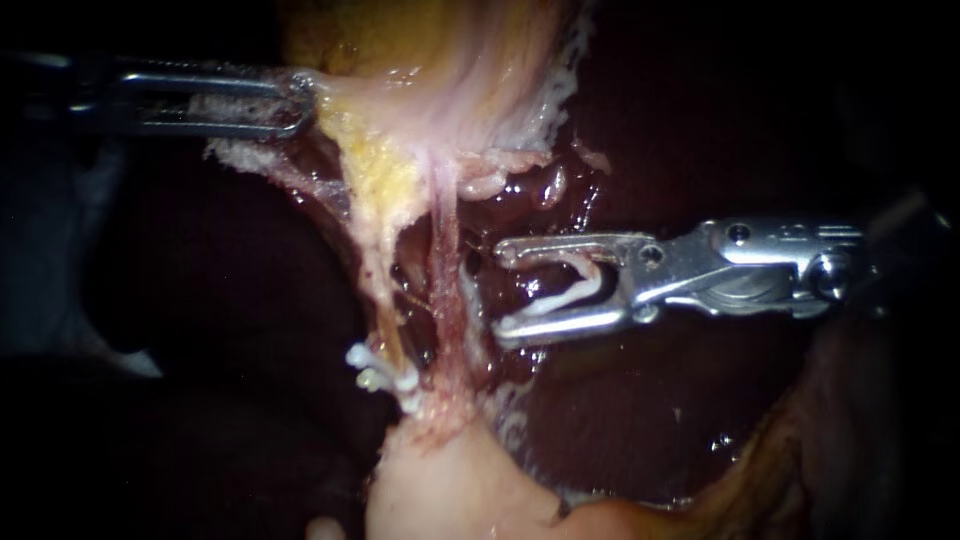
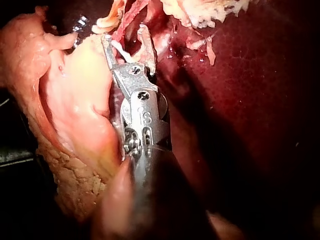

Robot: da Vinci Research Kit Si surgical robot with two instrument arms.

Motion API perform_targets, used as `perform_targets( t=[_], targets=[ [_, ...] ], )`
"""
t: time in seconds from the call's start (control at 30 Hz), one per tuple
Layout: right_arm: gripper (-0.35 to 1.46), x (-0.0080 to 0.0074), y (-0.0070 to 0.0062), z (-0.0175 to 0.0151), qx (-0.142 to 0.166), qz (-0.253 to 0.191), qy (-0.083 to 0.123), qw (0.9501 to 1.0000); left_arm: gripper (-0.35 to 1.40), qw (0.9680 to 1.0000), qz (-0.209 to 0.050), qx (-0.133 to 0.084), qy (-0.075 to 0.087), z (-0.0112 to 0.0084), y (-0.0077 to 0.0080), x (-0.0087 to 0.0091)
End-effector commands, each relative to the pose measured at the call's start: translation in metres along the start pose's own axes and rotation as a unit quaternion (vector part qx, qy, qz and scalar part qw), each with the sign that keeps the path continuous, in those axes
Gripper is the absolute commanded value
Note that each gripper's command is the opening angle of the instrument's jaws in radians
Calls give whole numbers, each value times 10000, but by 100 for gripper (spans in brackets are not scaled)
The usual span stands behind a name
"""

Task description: Clipping third clip left tube

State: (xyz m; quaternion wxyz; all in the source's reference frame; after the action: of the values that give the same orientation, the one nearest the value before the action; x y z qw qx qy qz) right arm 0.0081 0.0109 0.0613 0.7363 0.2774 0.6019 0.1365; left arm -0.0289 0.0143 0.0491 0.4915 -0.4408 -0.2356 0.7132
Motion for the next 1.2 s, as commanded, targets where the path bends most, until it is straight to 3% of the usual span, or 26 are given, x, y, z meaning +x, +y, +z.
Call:
perform_targets(
  t=[0.03, 0.27, 0.4, 0.63, 0.8, 1.2],
  targets=[
    [46, 3, -3, 2, 53, 0, 5, 10000, -35, 10000, 0, -2, -1, 0, 0, 0],
    [45, 20, -33, 21, 331, -11, 14, 9995, -35, 10000, -1, -3, -1, 0, 0, 0],
    [45, 22, -37, 36, 345, -28, 12, 9994, -35, 10000, -1, -2, -1, 0, 0, 0],
    [46, 0, -27, 57, 287, 119, -17, 9995, -35, 10000, -1, -2, -1, 0, 0, 0],
    [46, -13, -12, 69, 236, 209, -30, 9995, -35, 10000, -2, -1, 0, 0, 1, 0],
    [46, -18, 17, 78, 129, 247, -25, 9996, -35, 10000, -2, 0, 0, 0, 1, 0]
  ],
)
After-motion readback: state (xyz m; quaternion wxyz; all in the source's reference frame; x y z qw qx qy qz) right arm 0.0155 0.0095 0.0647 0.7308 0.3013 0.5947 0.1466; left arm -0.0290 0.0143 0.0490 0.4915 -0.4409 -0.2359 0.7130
